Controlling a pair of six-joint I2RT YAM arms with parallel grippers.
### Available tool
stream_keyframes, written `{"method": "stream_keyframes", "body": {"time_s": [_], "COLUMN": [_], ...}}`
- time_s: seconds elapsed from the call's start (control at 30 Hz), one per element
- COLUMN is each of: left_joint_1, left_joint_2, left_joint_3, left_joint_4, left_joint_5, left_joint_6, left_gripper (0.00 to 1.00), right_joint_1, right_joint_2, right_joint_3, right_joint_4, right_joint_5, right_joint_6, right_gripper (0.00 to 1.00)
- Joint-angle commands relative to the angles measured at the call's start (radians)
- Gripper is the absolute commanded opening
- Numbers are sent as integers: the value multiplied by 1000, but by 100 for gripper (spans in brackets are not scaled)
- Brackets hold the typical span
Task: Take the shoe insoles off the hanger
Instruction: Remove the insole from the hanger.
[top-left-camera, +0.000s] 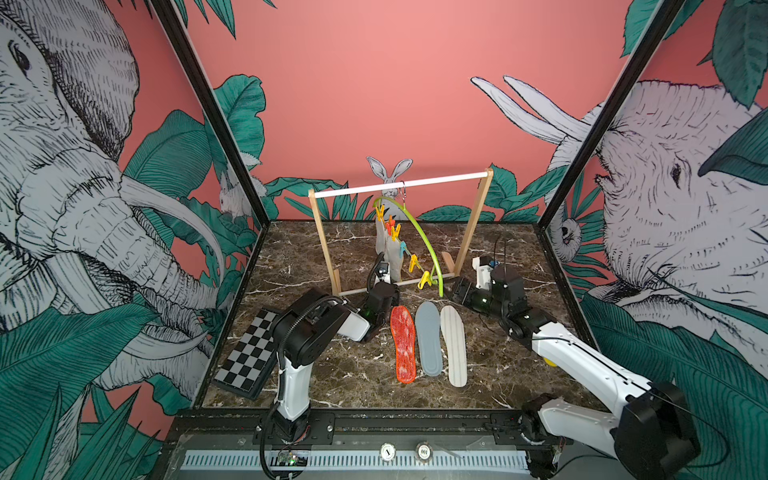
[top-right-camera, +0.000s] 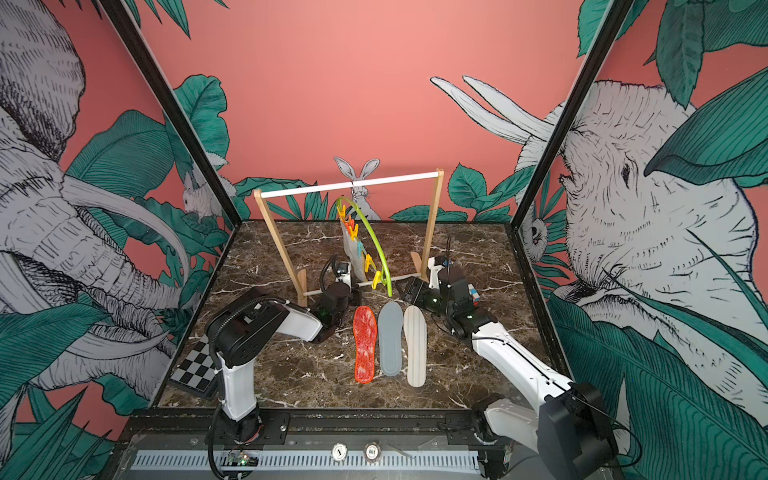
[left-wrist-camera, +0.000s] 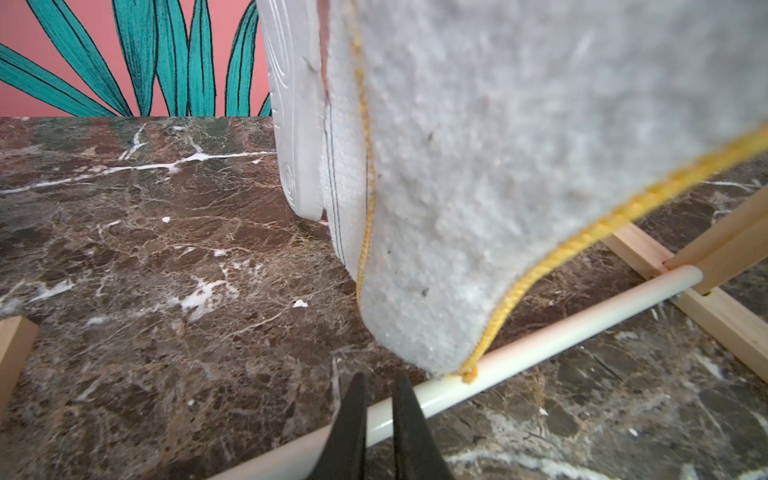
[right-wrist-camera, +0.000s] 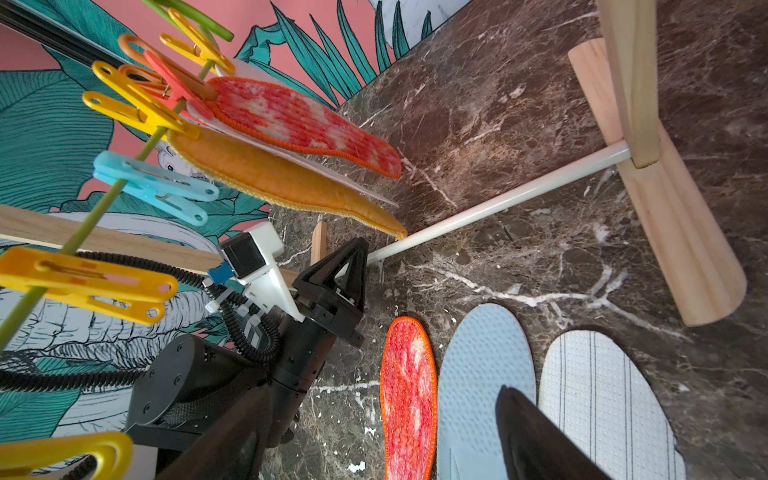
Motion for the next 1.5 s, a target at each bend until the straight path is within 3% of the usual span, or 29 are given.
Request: {"method": "stream_keyframes", "body": {"time_s": [0.0,0.07,0.17,0.33,0.47,0.87,1.23,1.47], "left_joint_1": [7,7,7,1,-4,-14,-15,-13], "left_joint_2": [-52,-48,-39,-21,-4,15,3,-28], "left_joint_3": [-18,-18,-13,13,54,160,133,86], "left_joint_4": [26,29,42,45,6,-158,-127,-89], "left_joint_5": [12,16,25,39,15,-119,-121,-110], "left_joint_6": [0,3,3,0,-3,-75,-63,-33], "left_gripper": [34,52,70,82,85,84,49,37], "right_joint_1": [-5,-5,-5,-5,-5,-5,-5,-5], "right_joint_2": [17,27,33,26,17,-4,-14,-8], "right_joint_3": [-19,-24,-29,-37,-44,-64,-64,-55], "right_joint_4": [56,69,82,84,83,83,82,86], "right_joint_5": [-24,-31,-38,-34,-28,-23,-20,-30], "right_joint_6": [13,22,30,32,33,47,50,52], "right_gripper": [84,84,84,84,84,84,84,84]}}
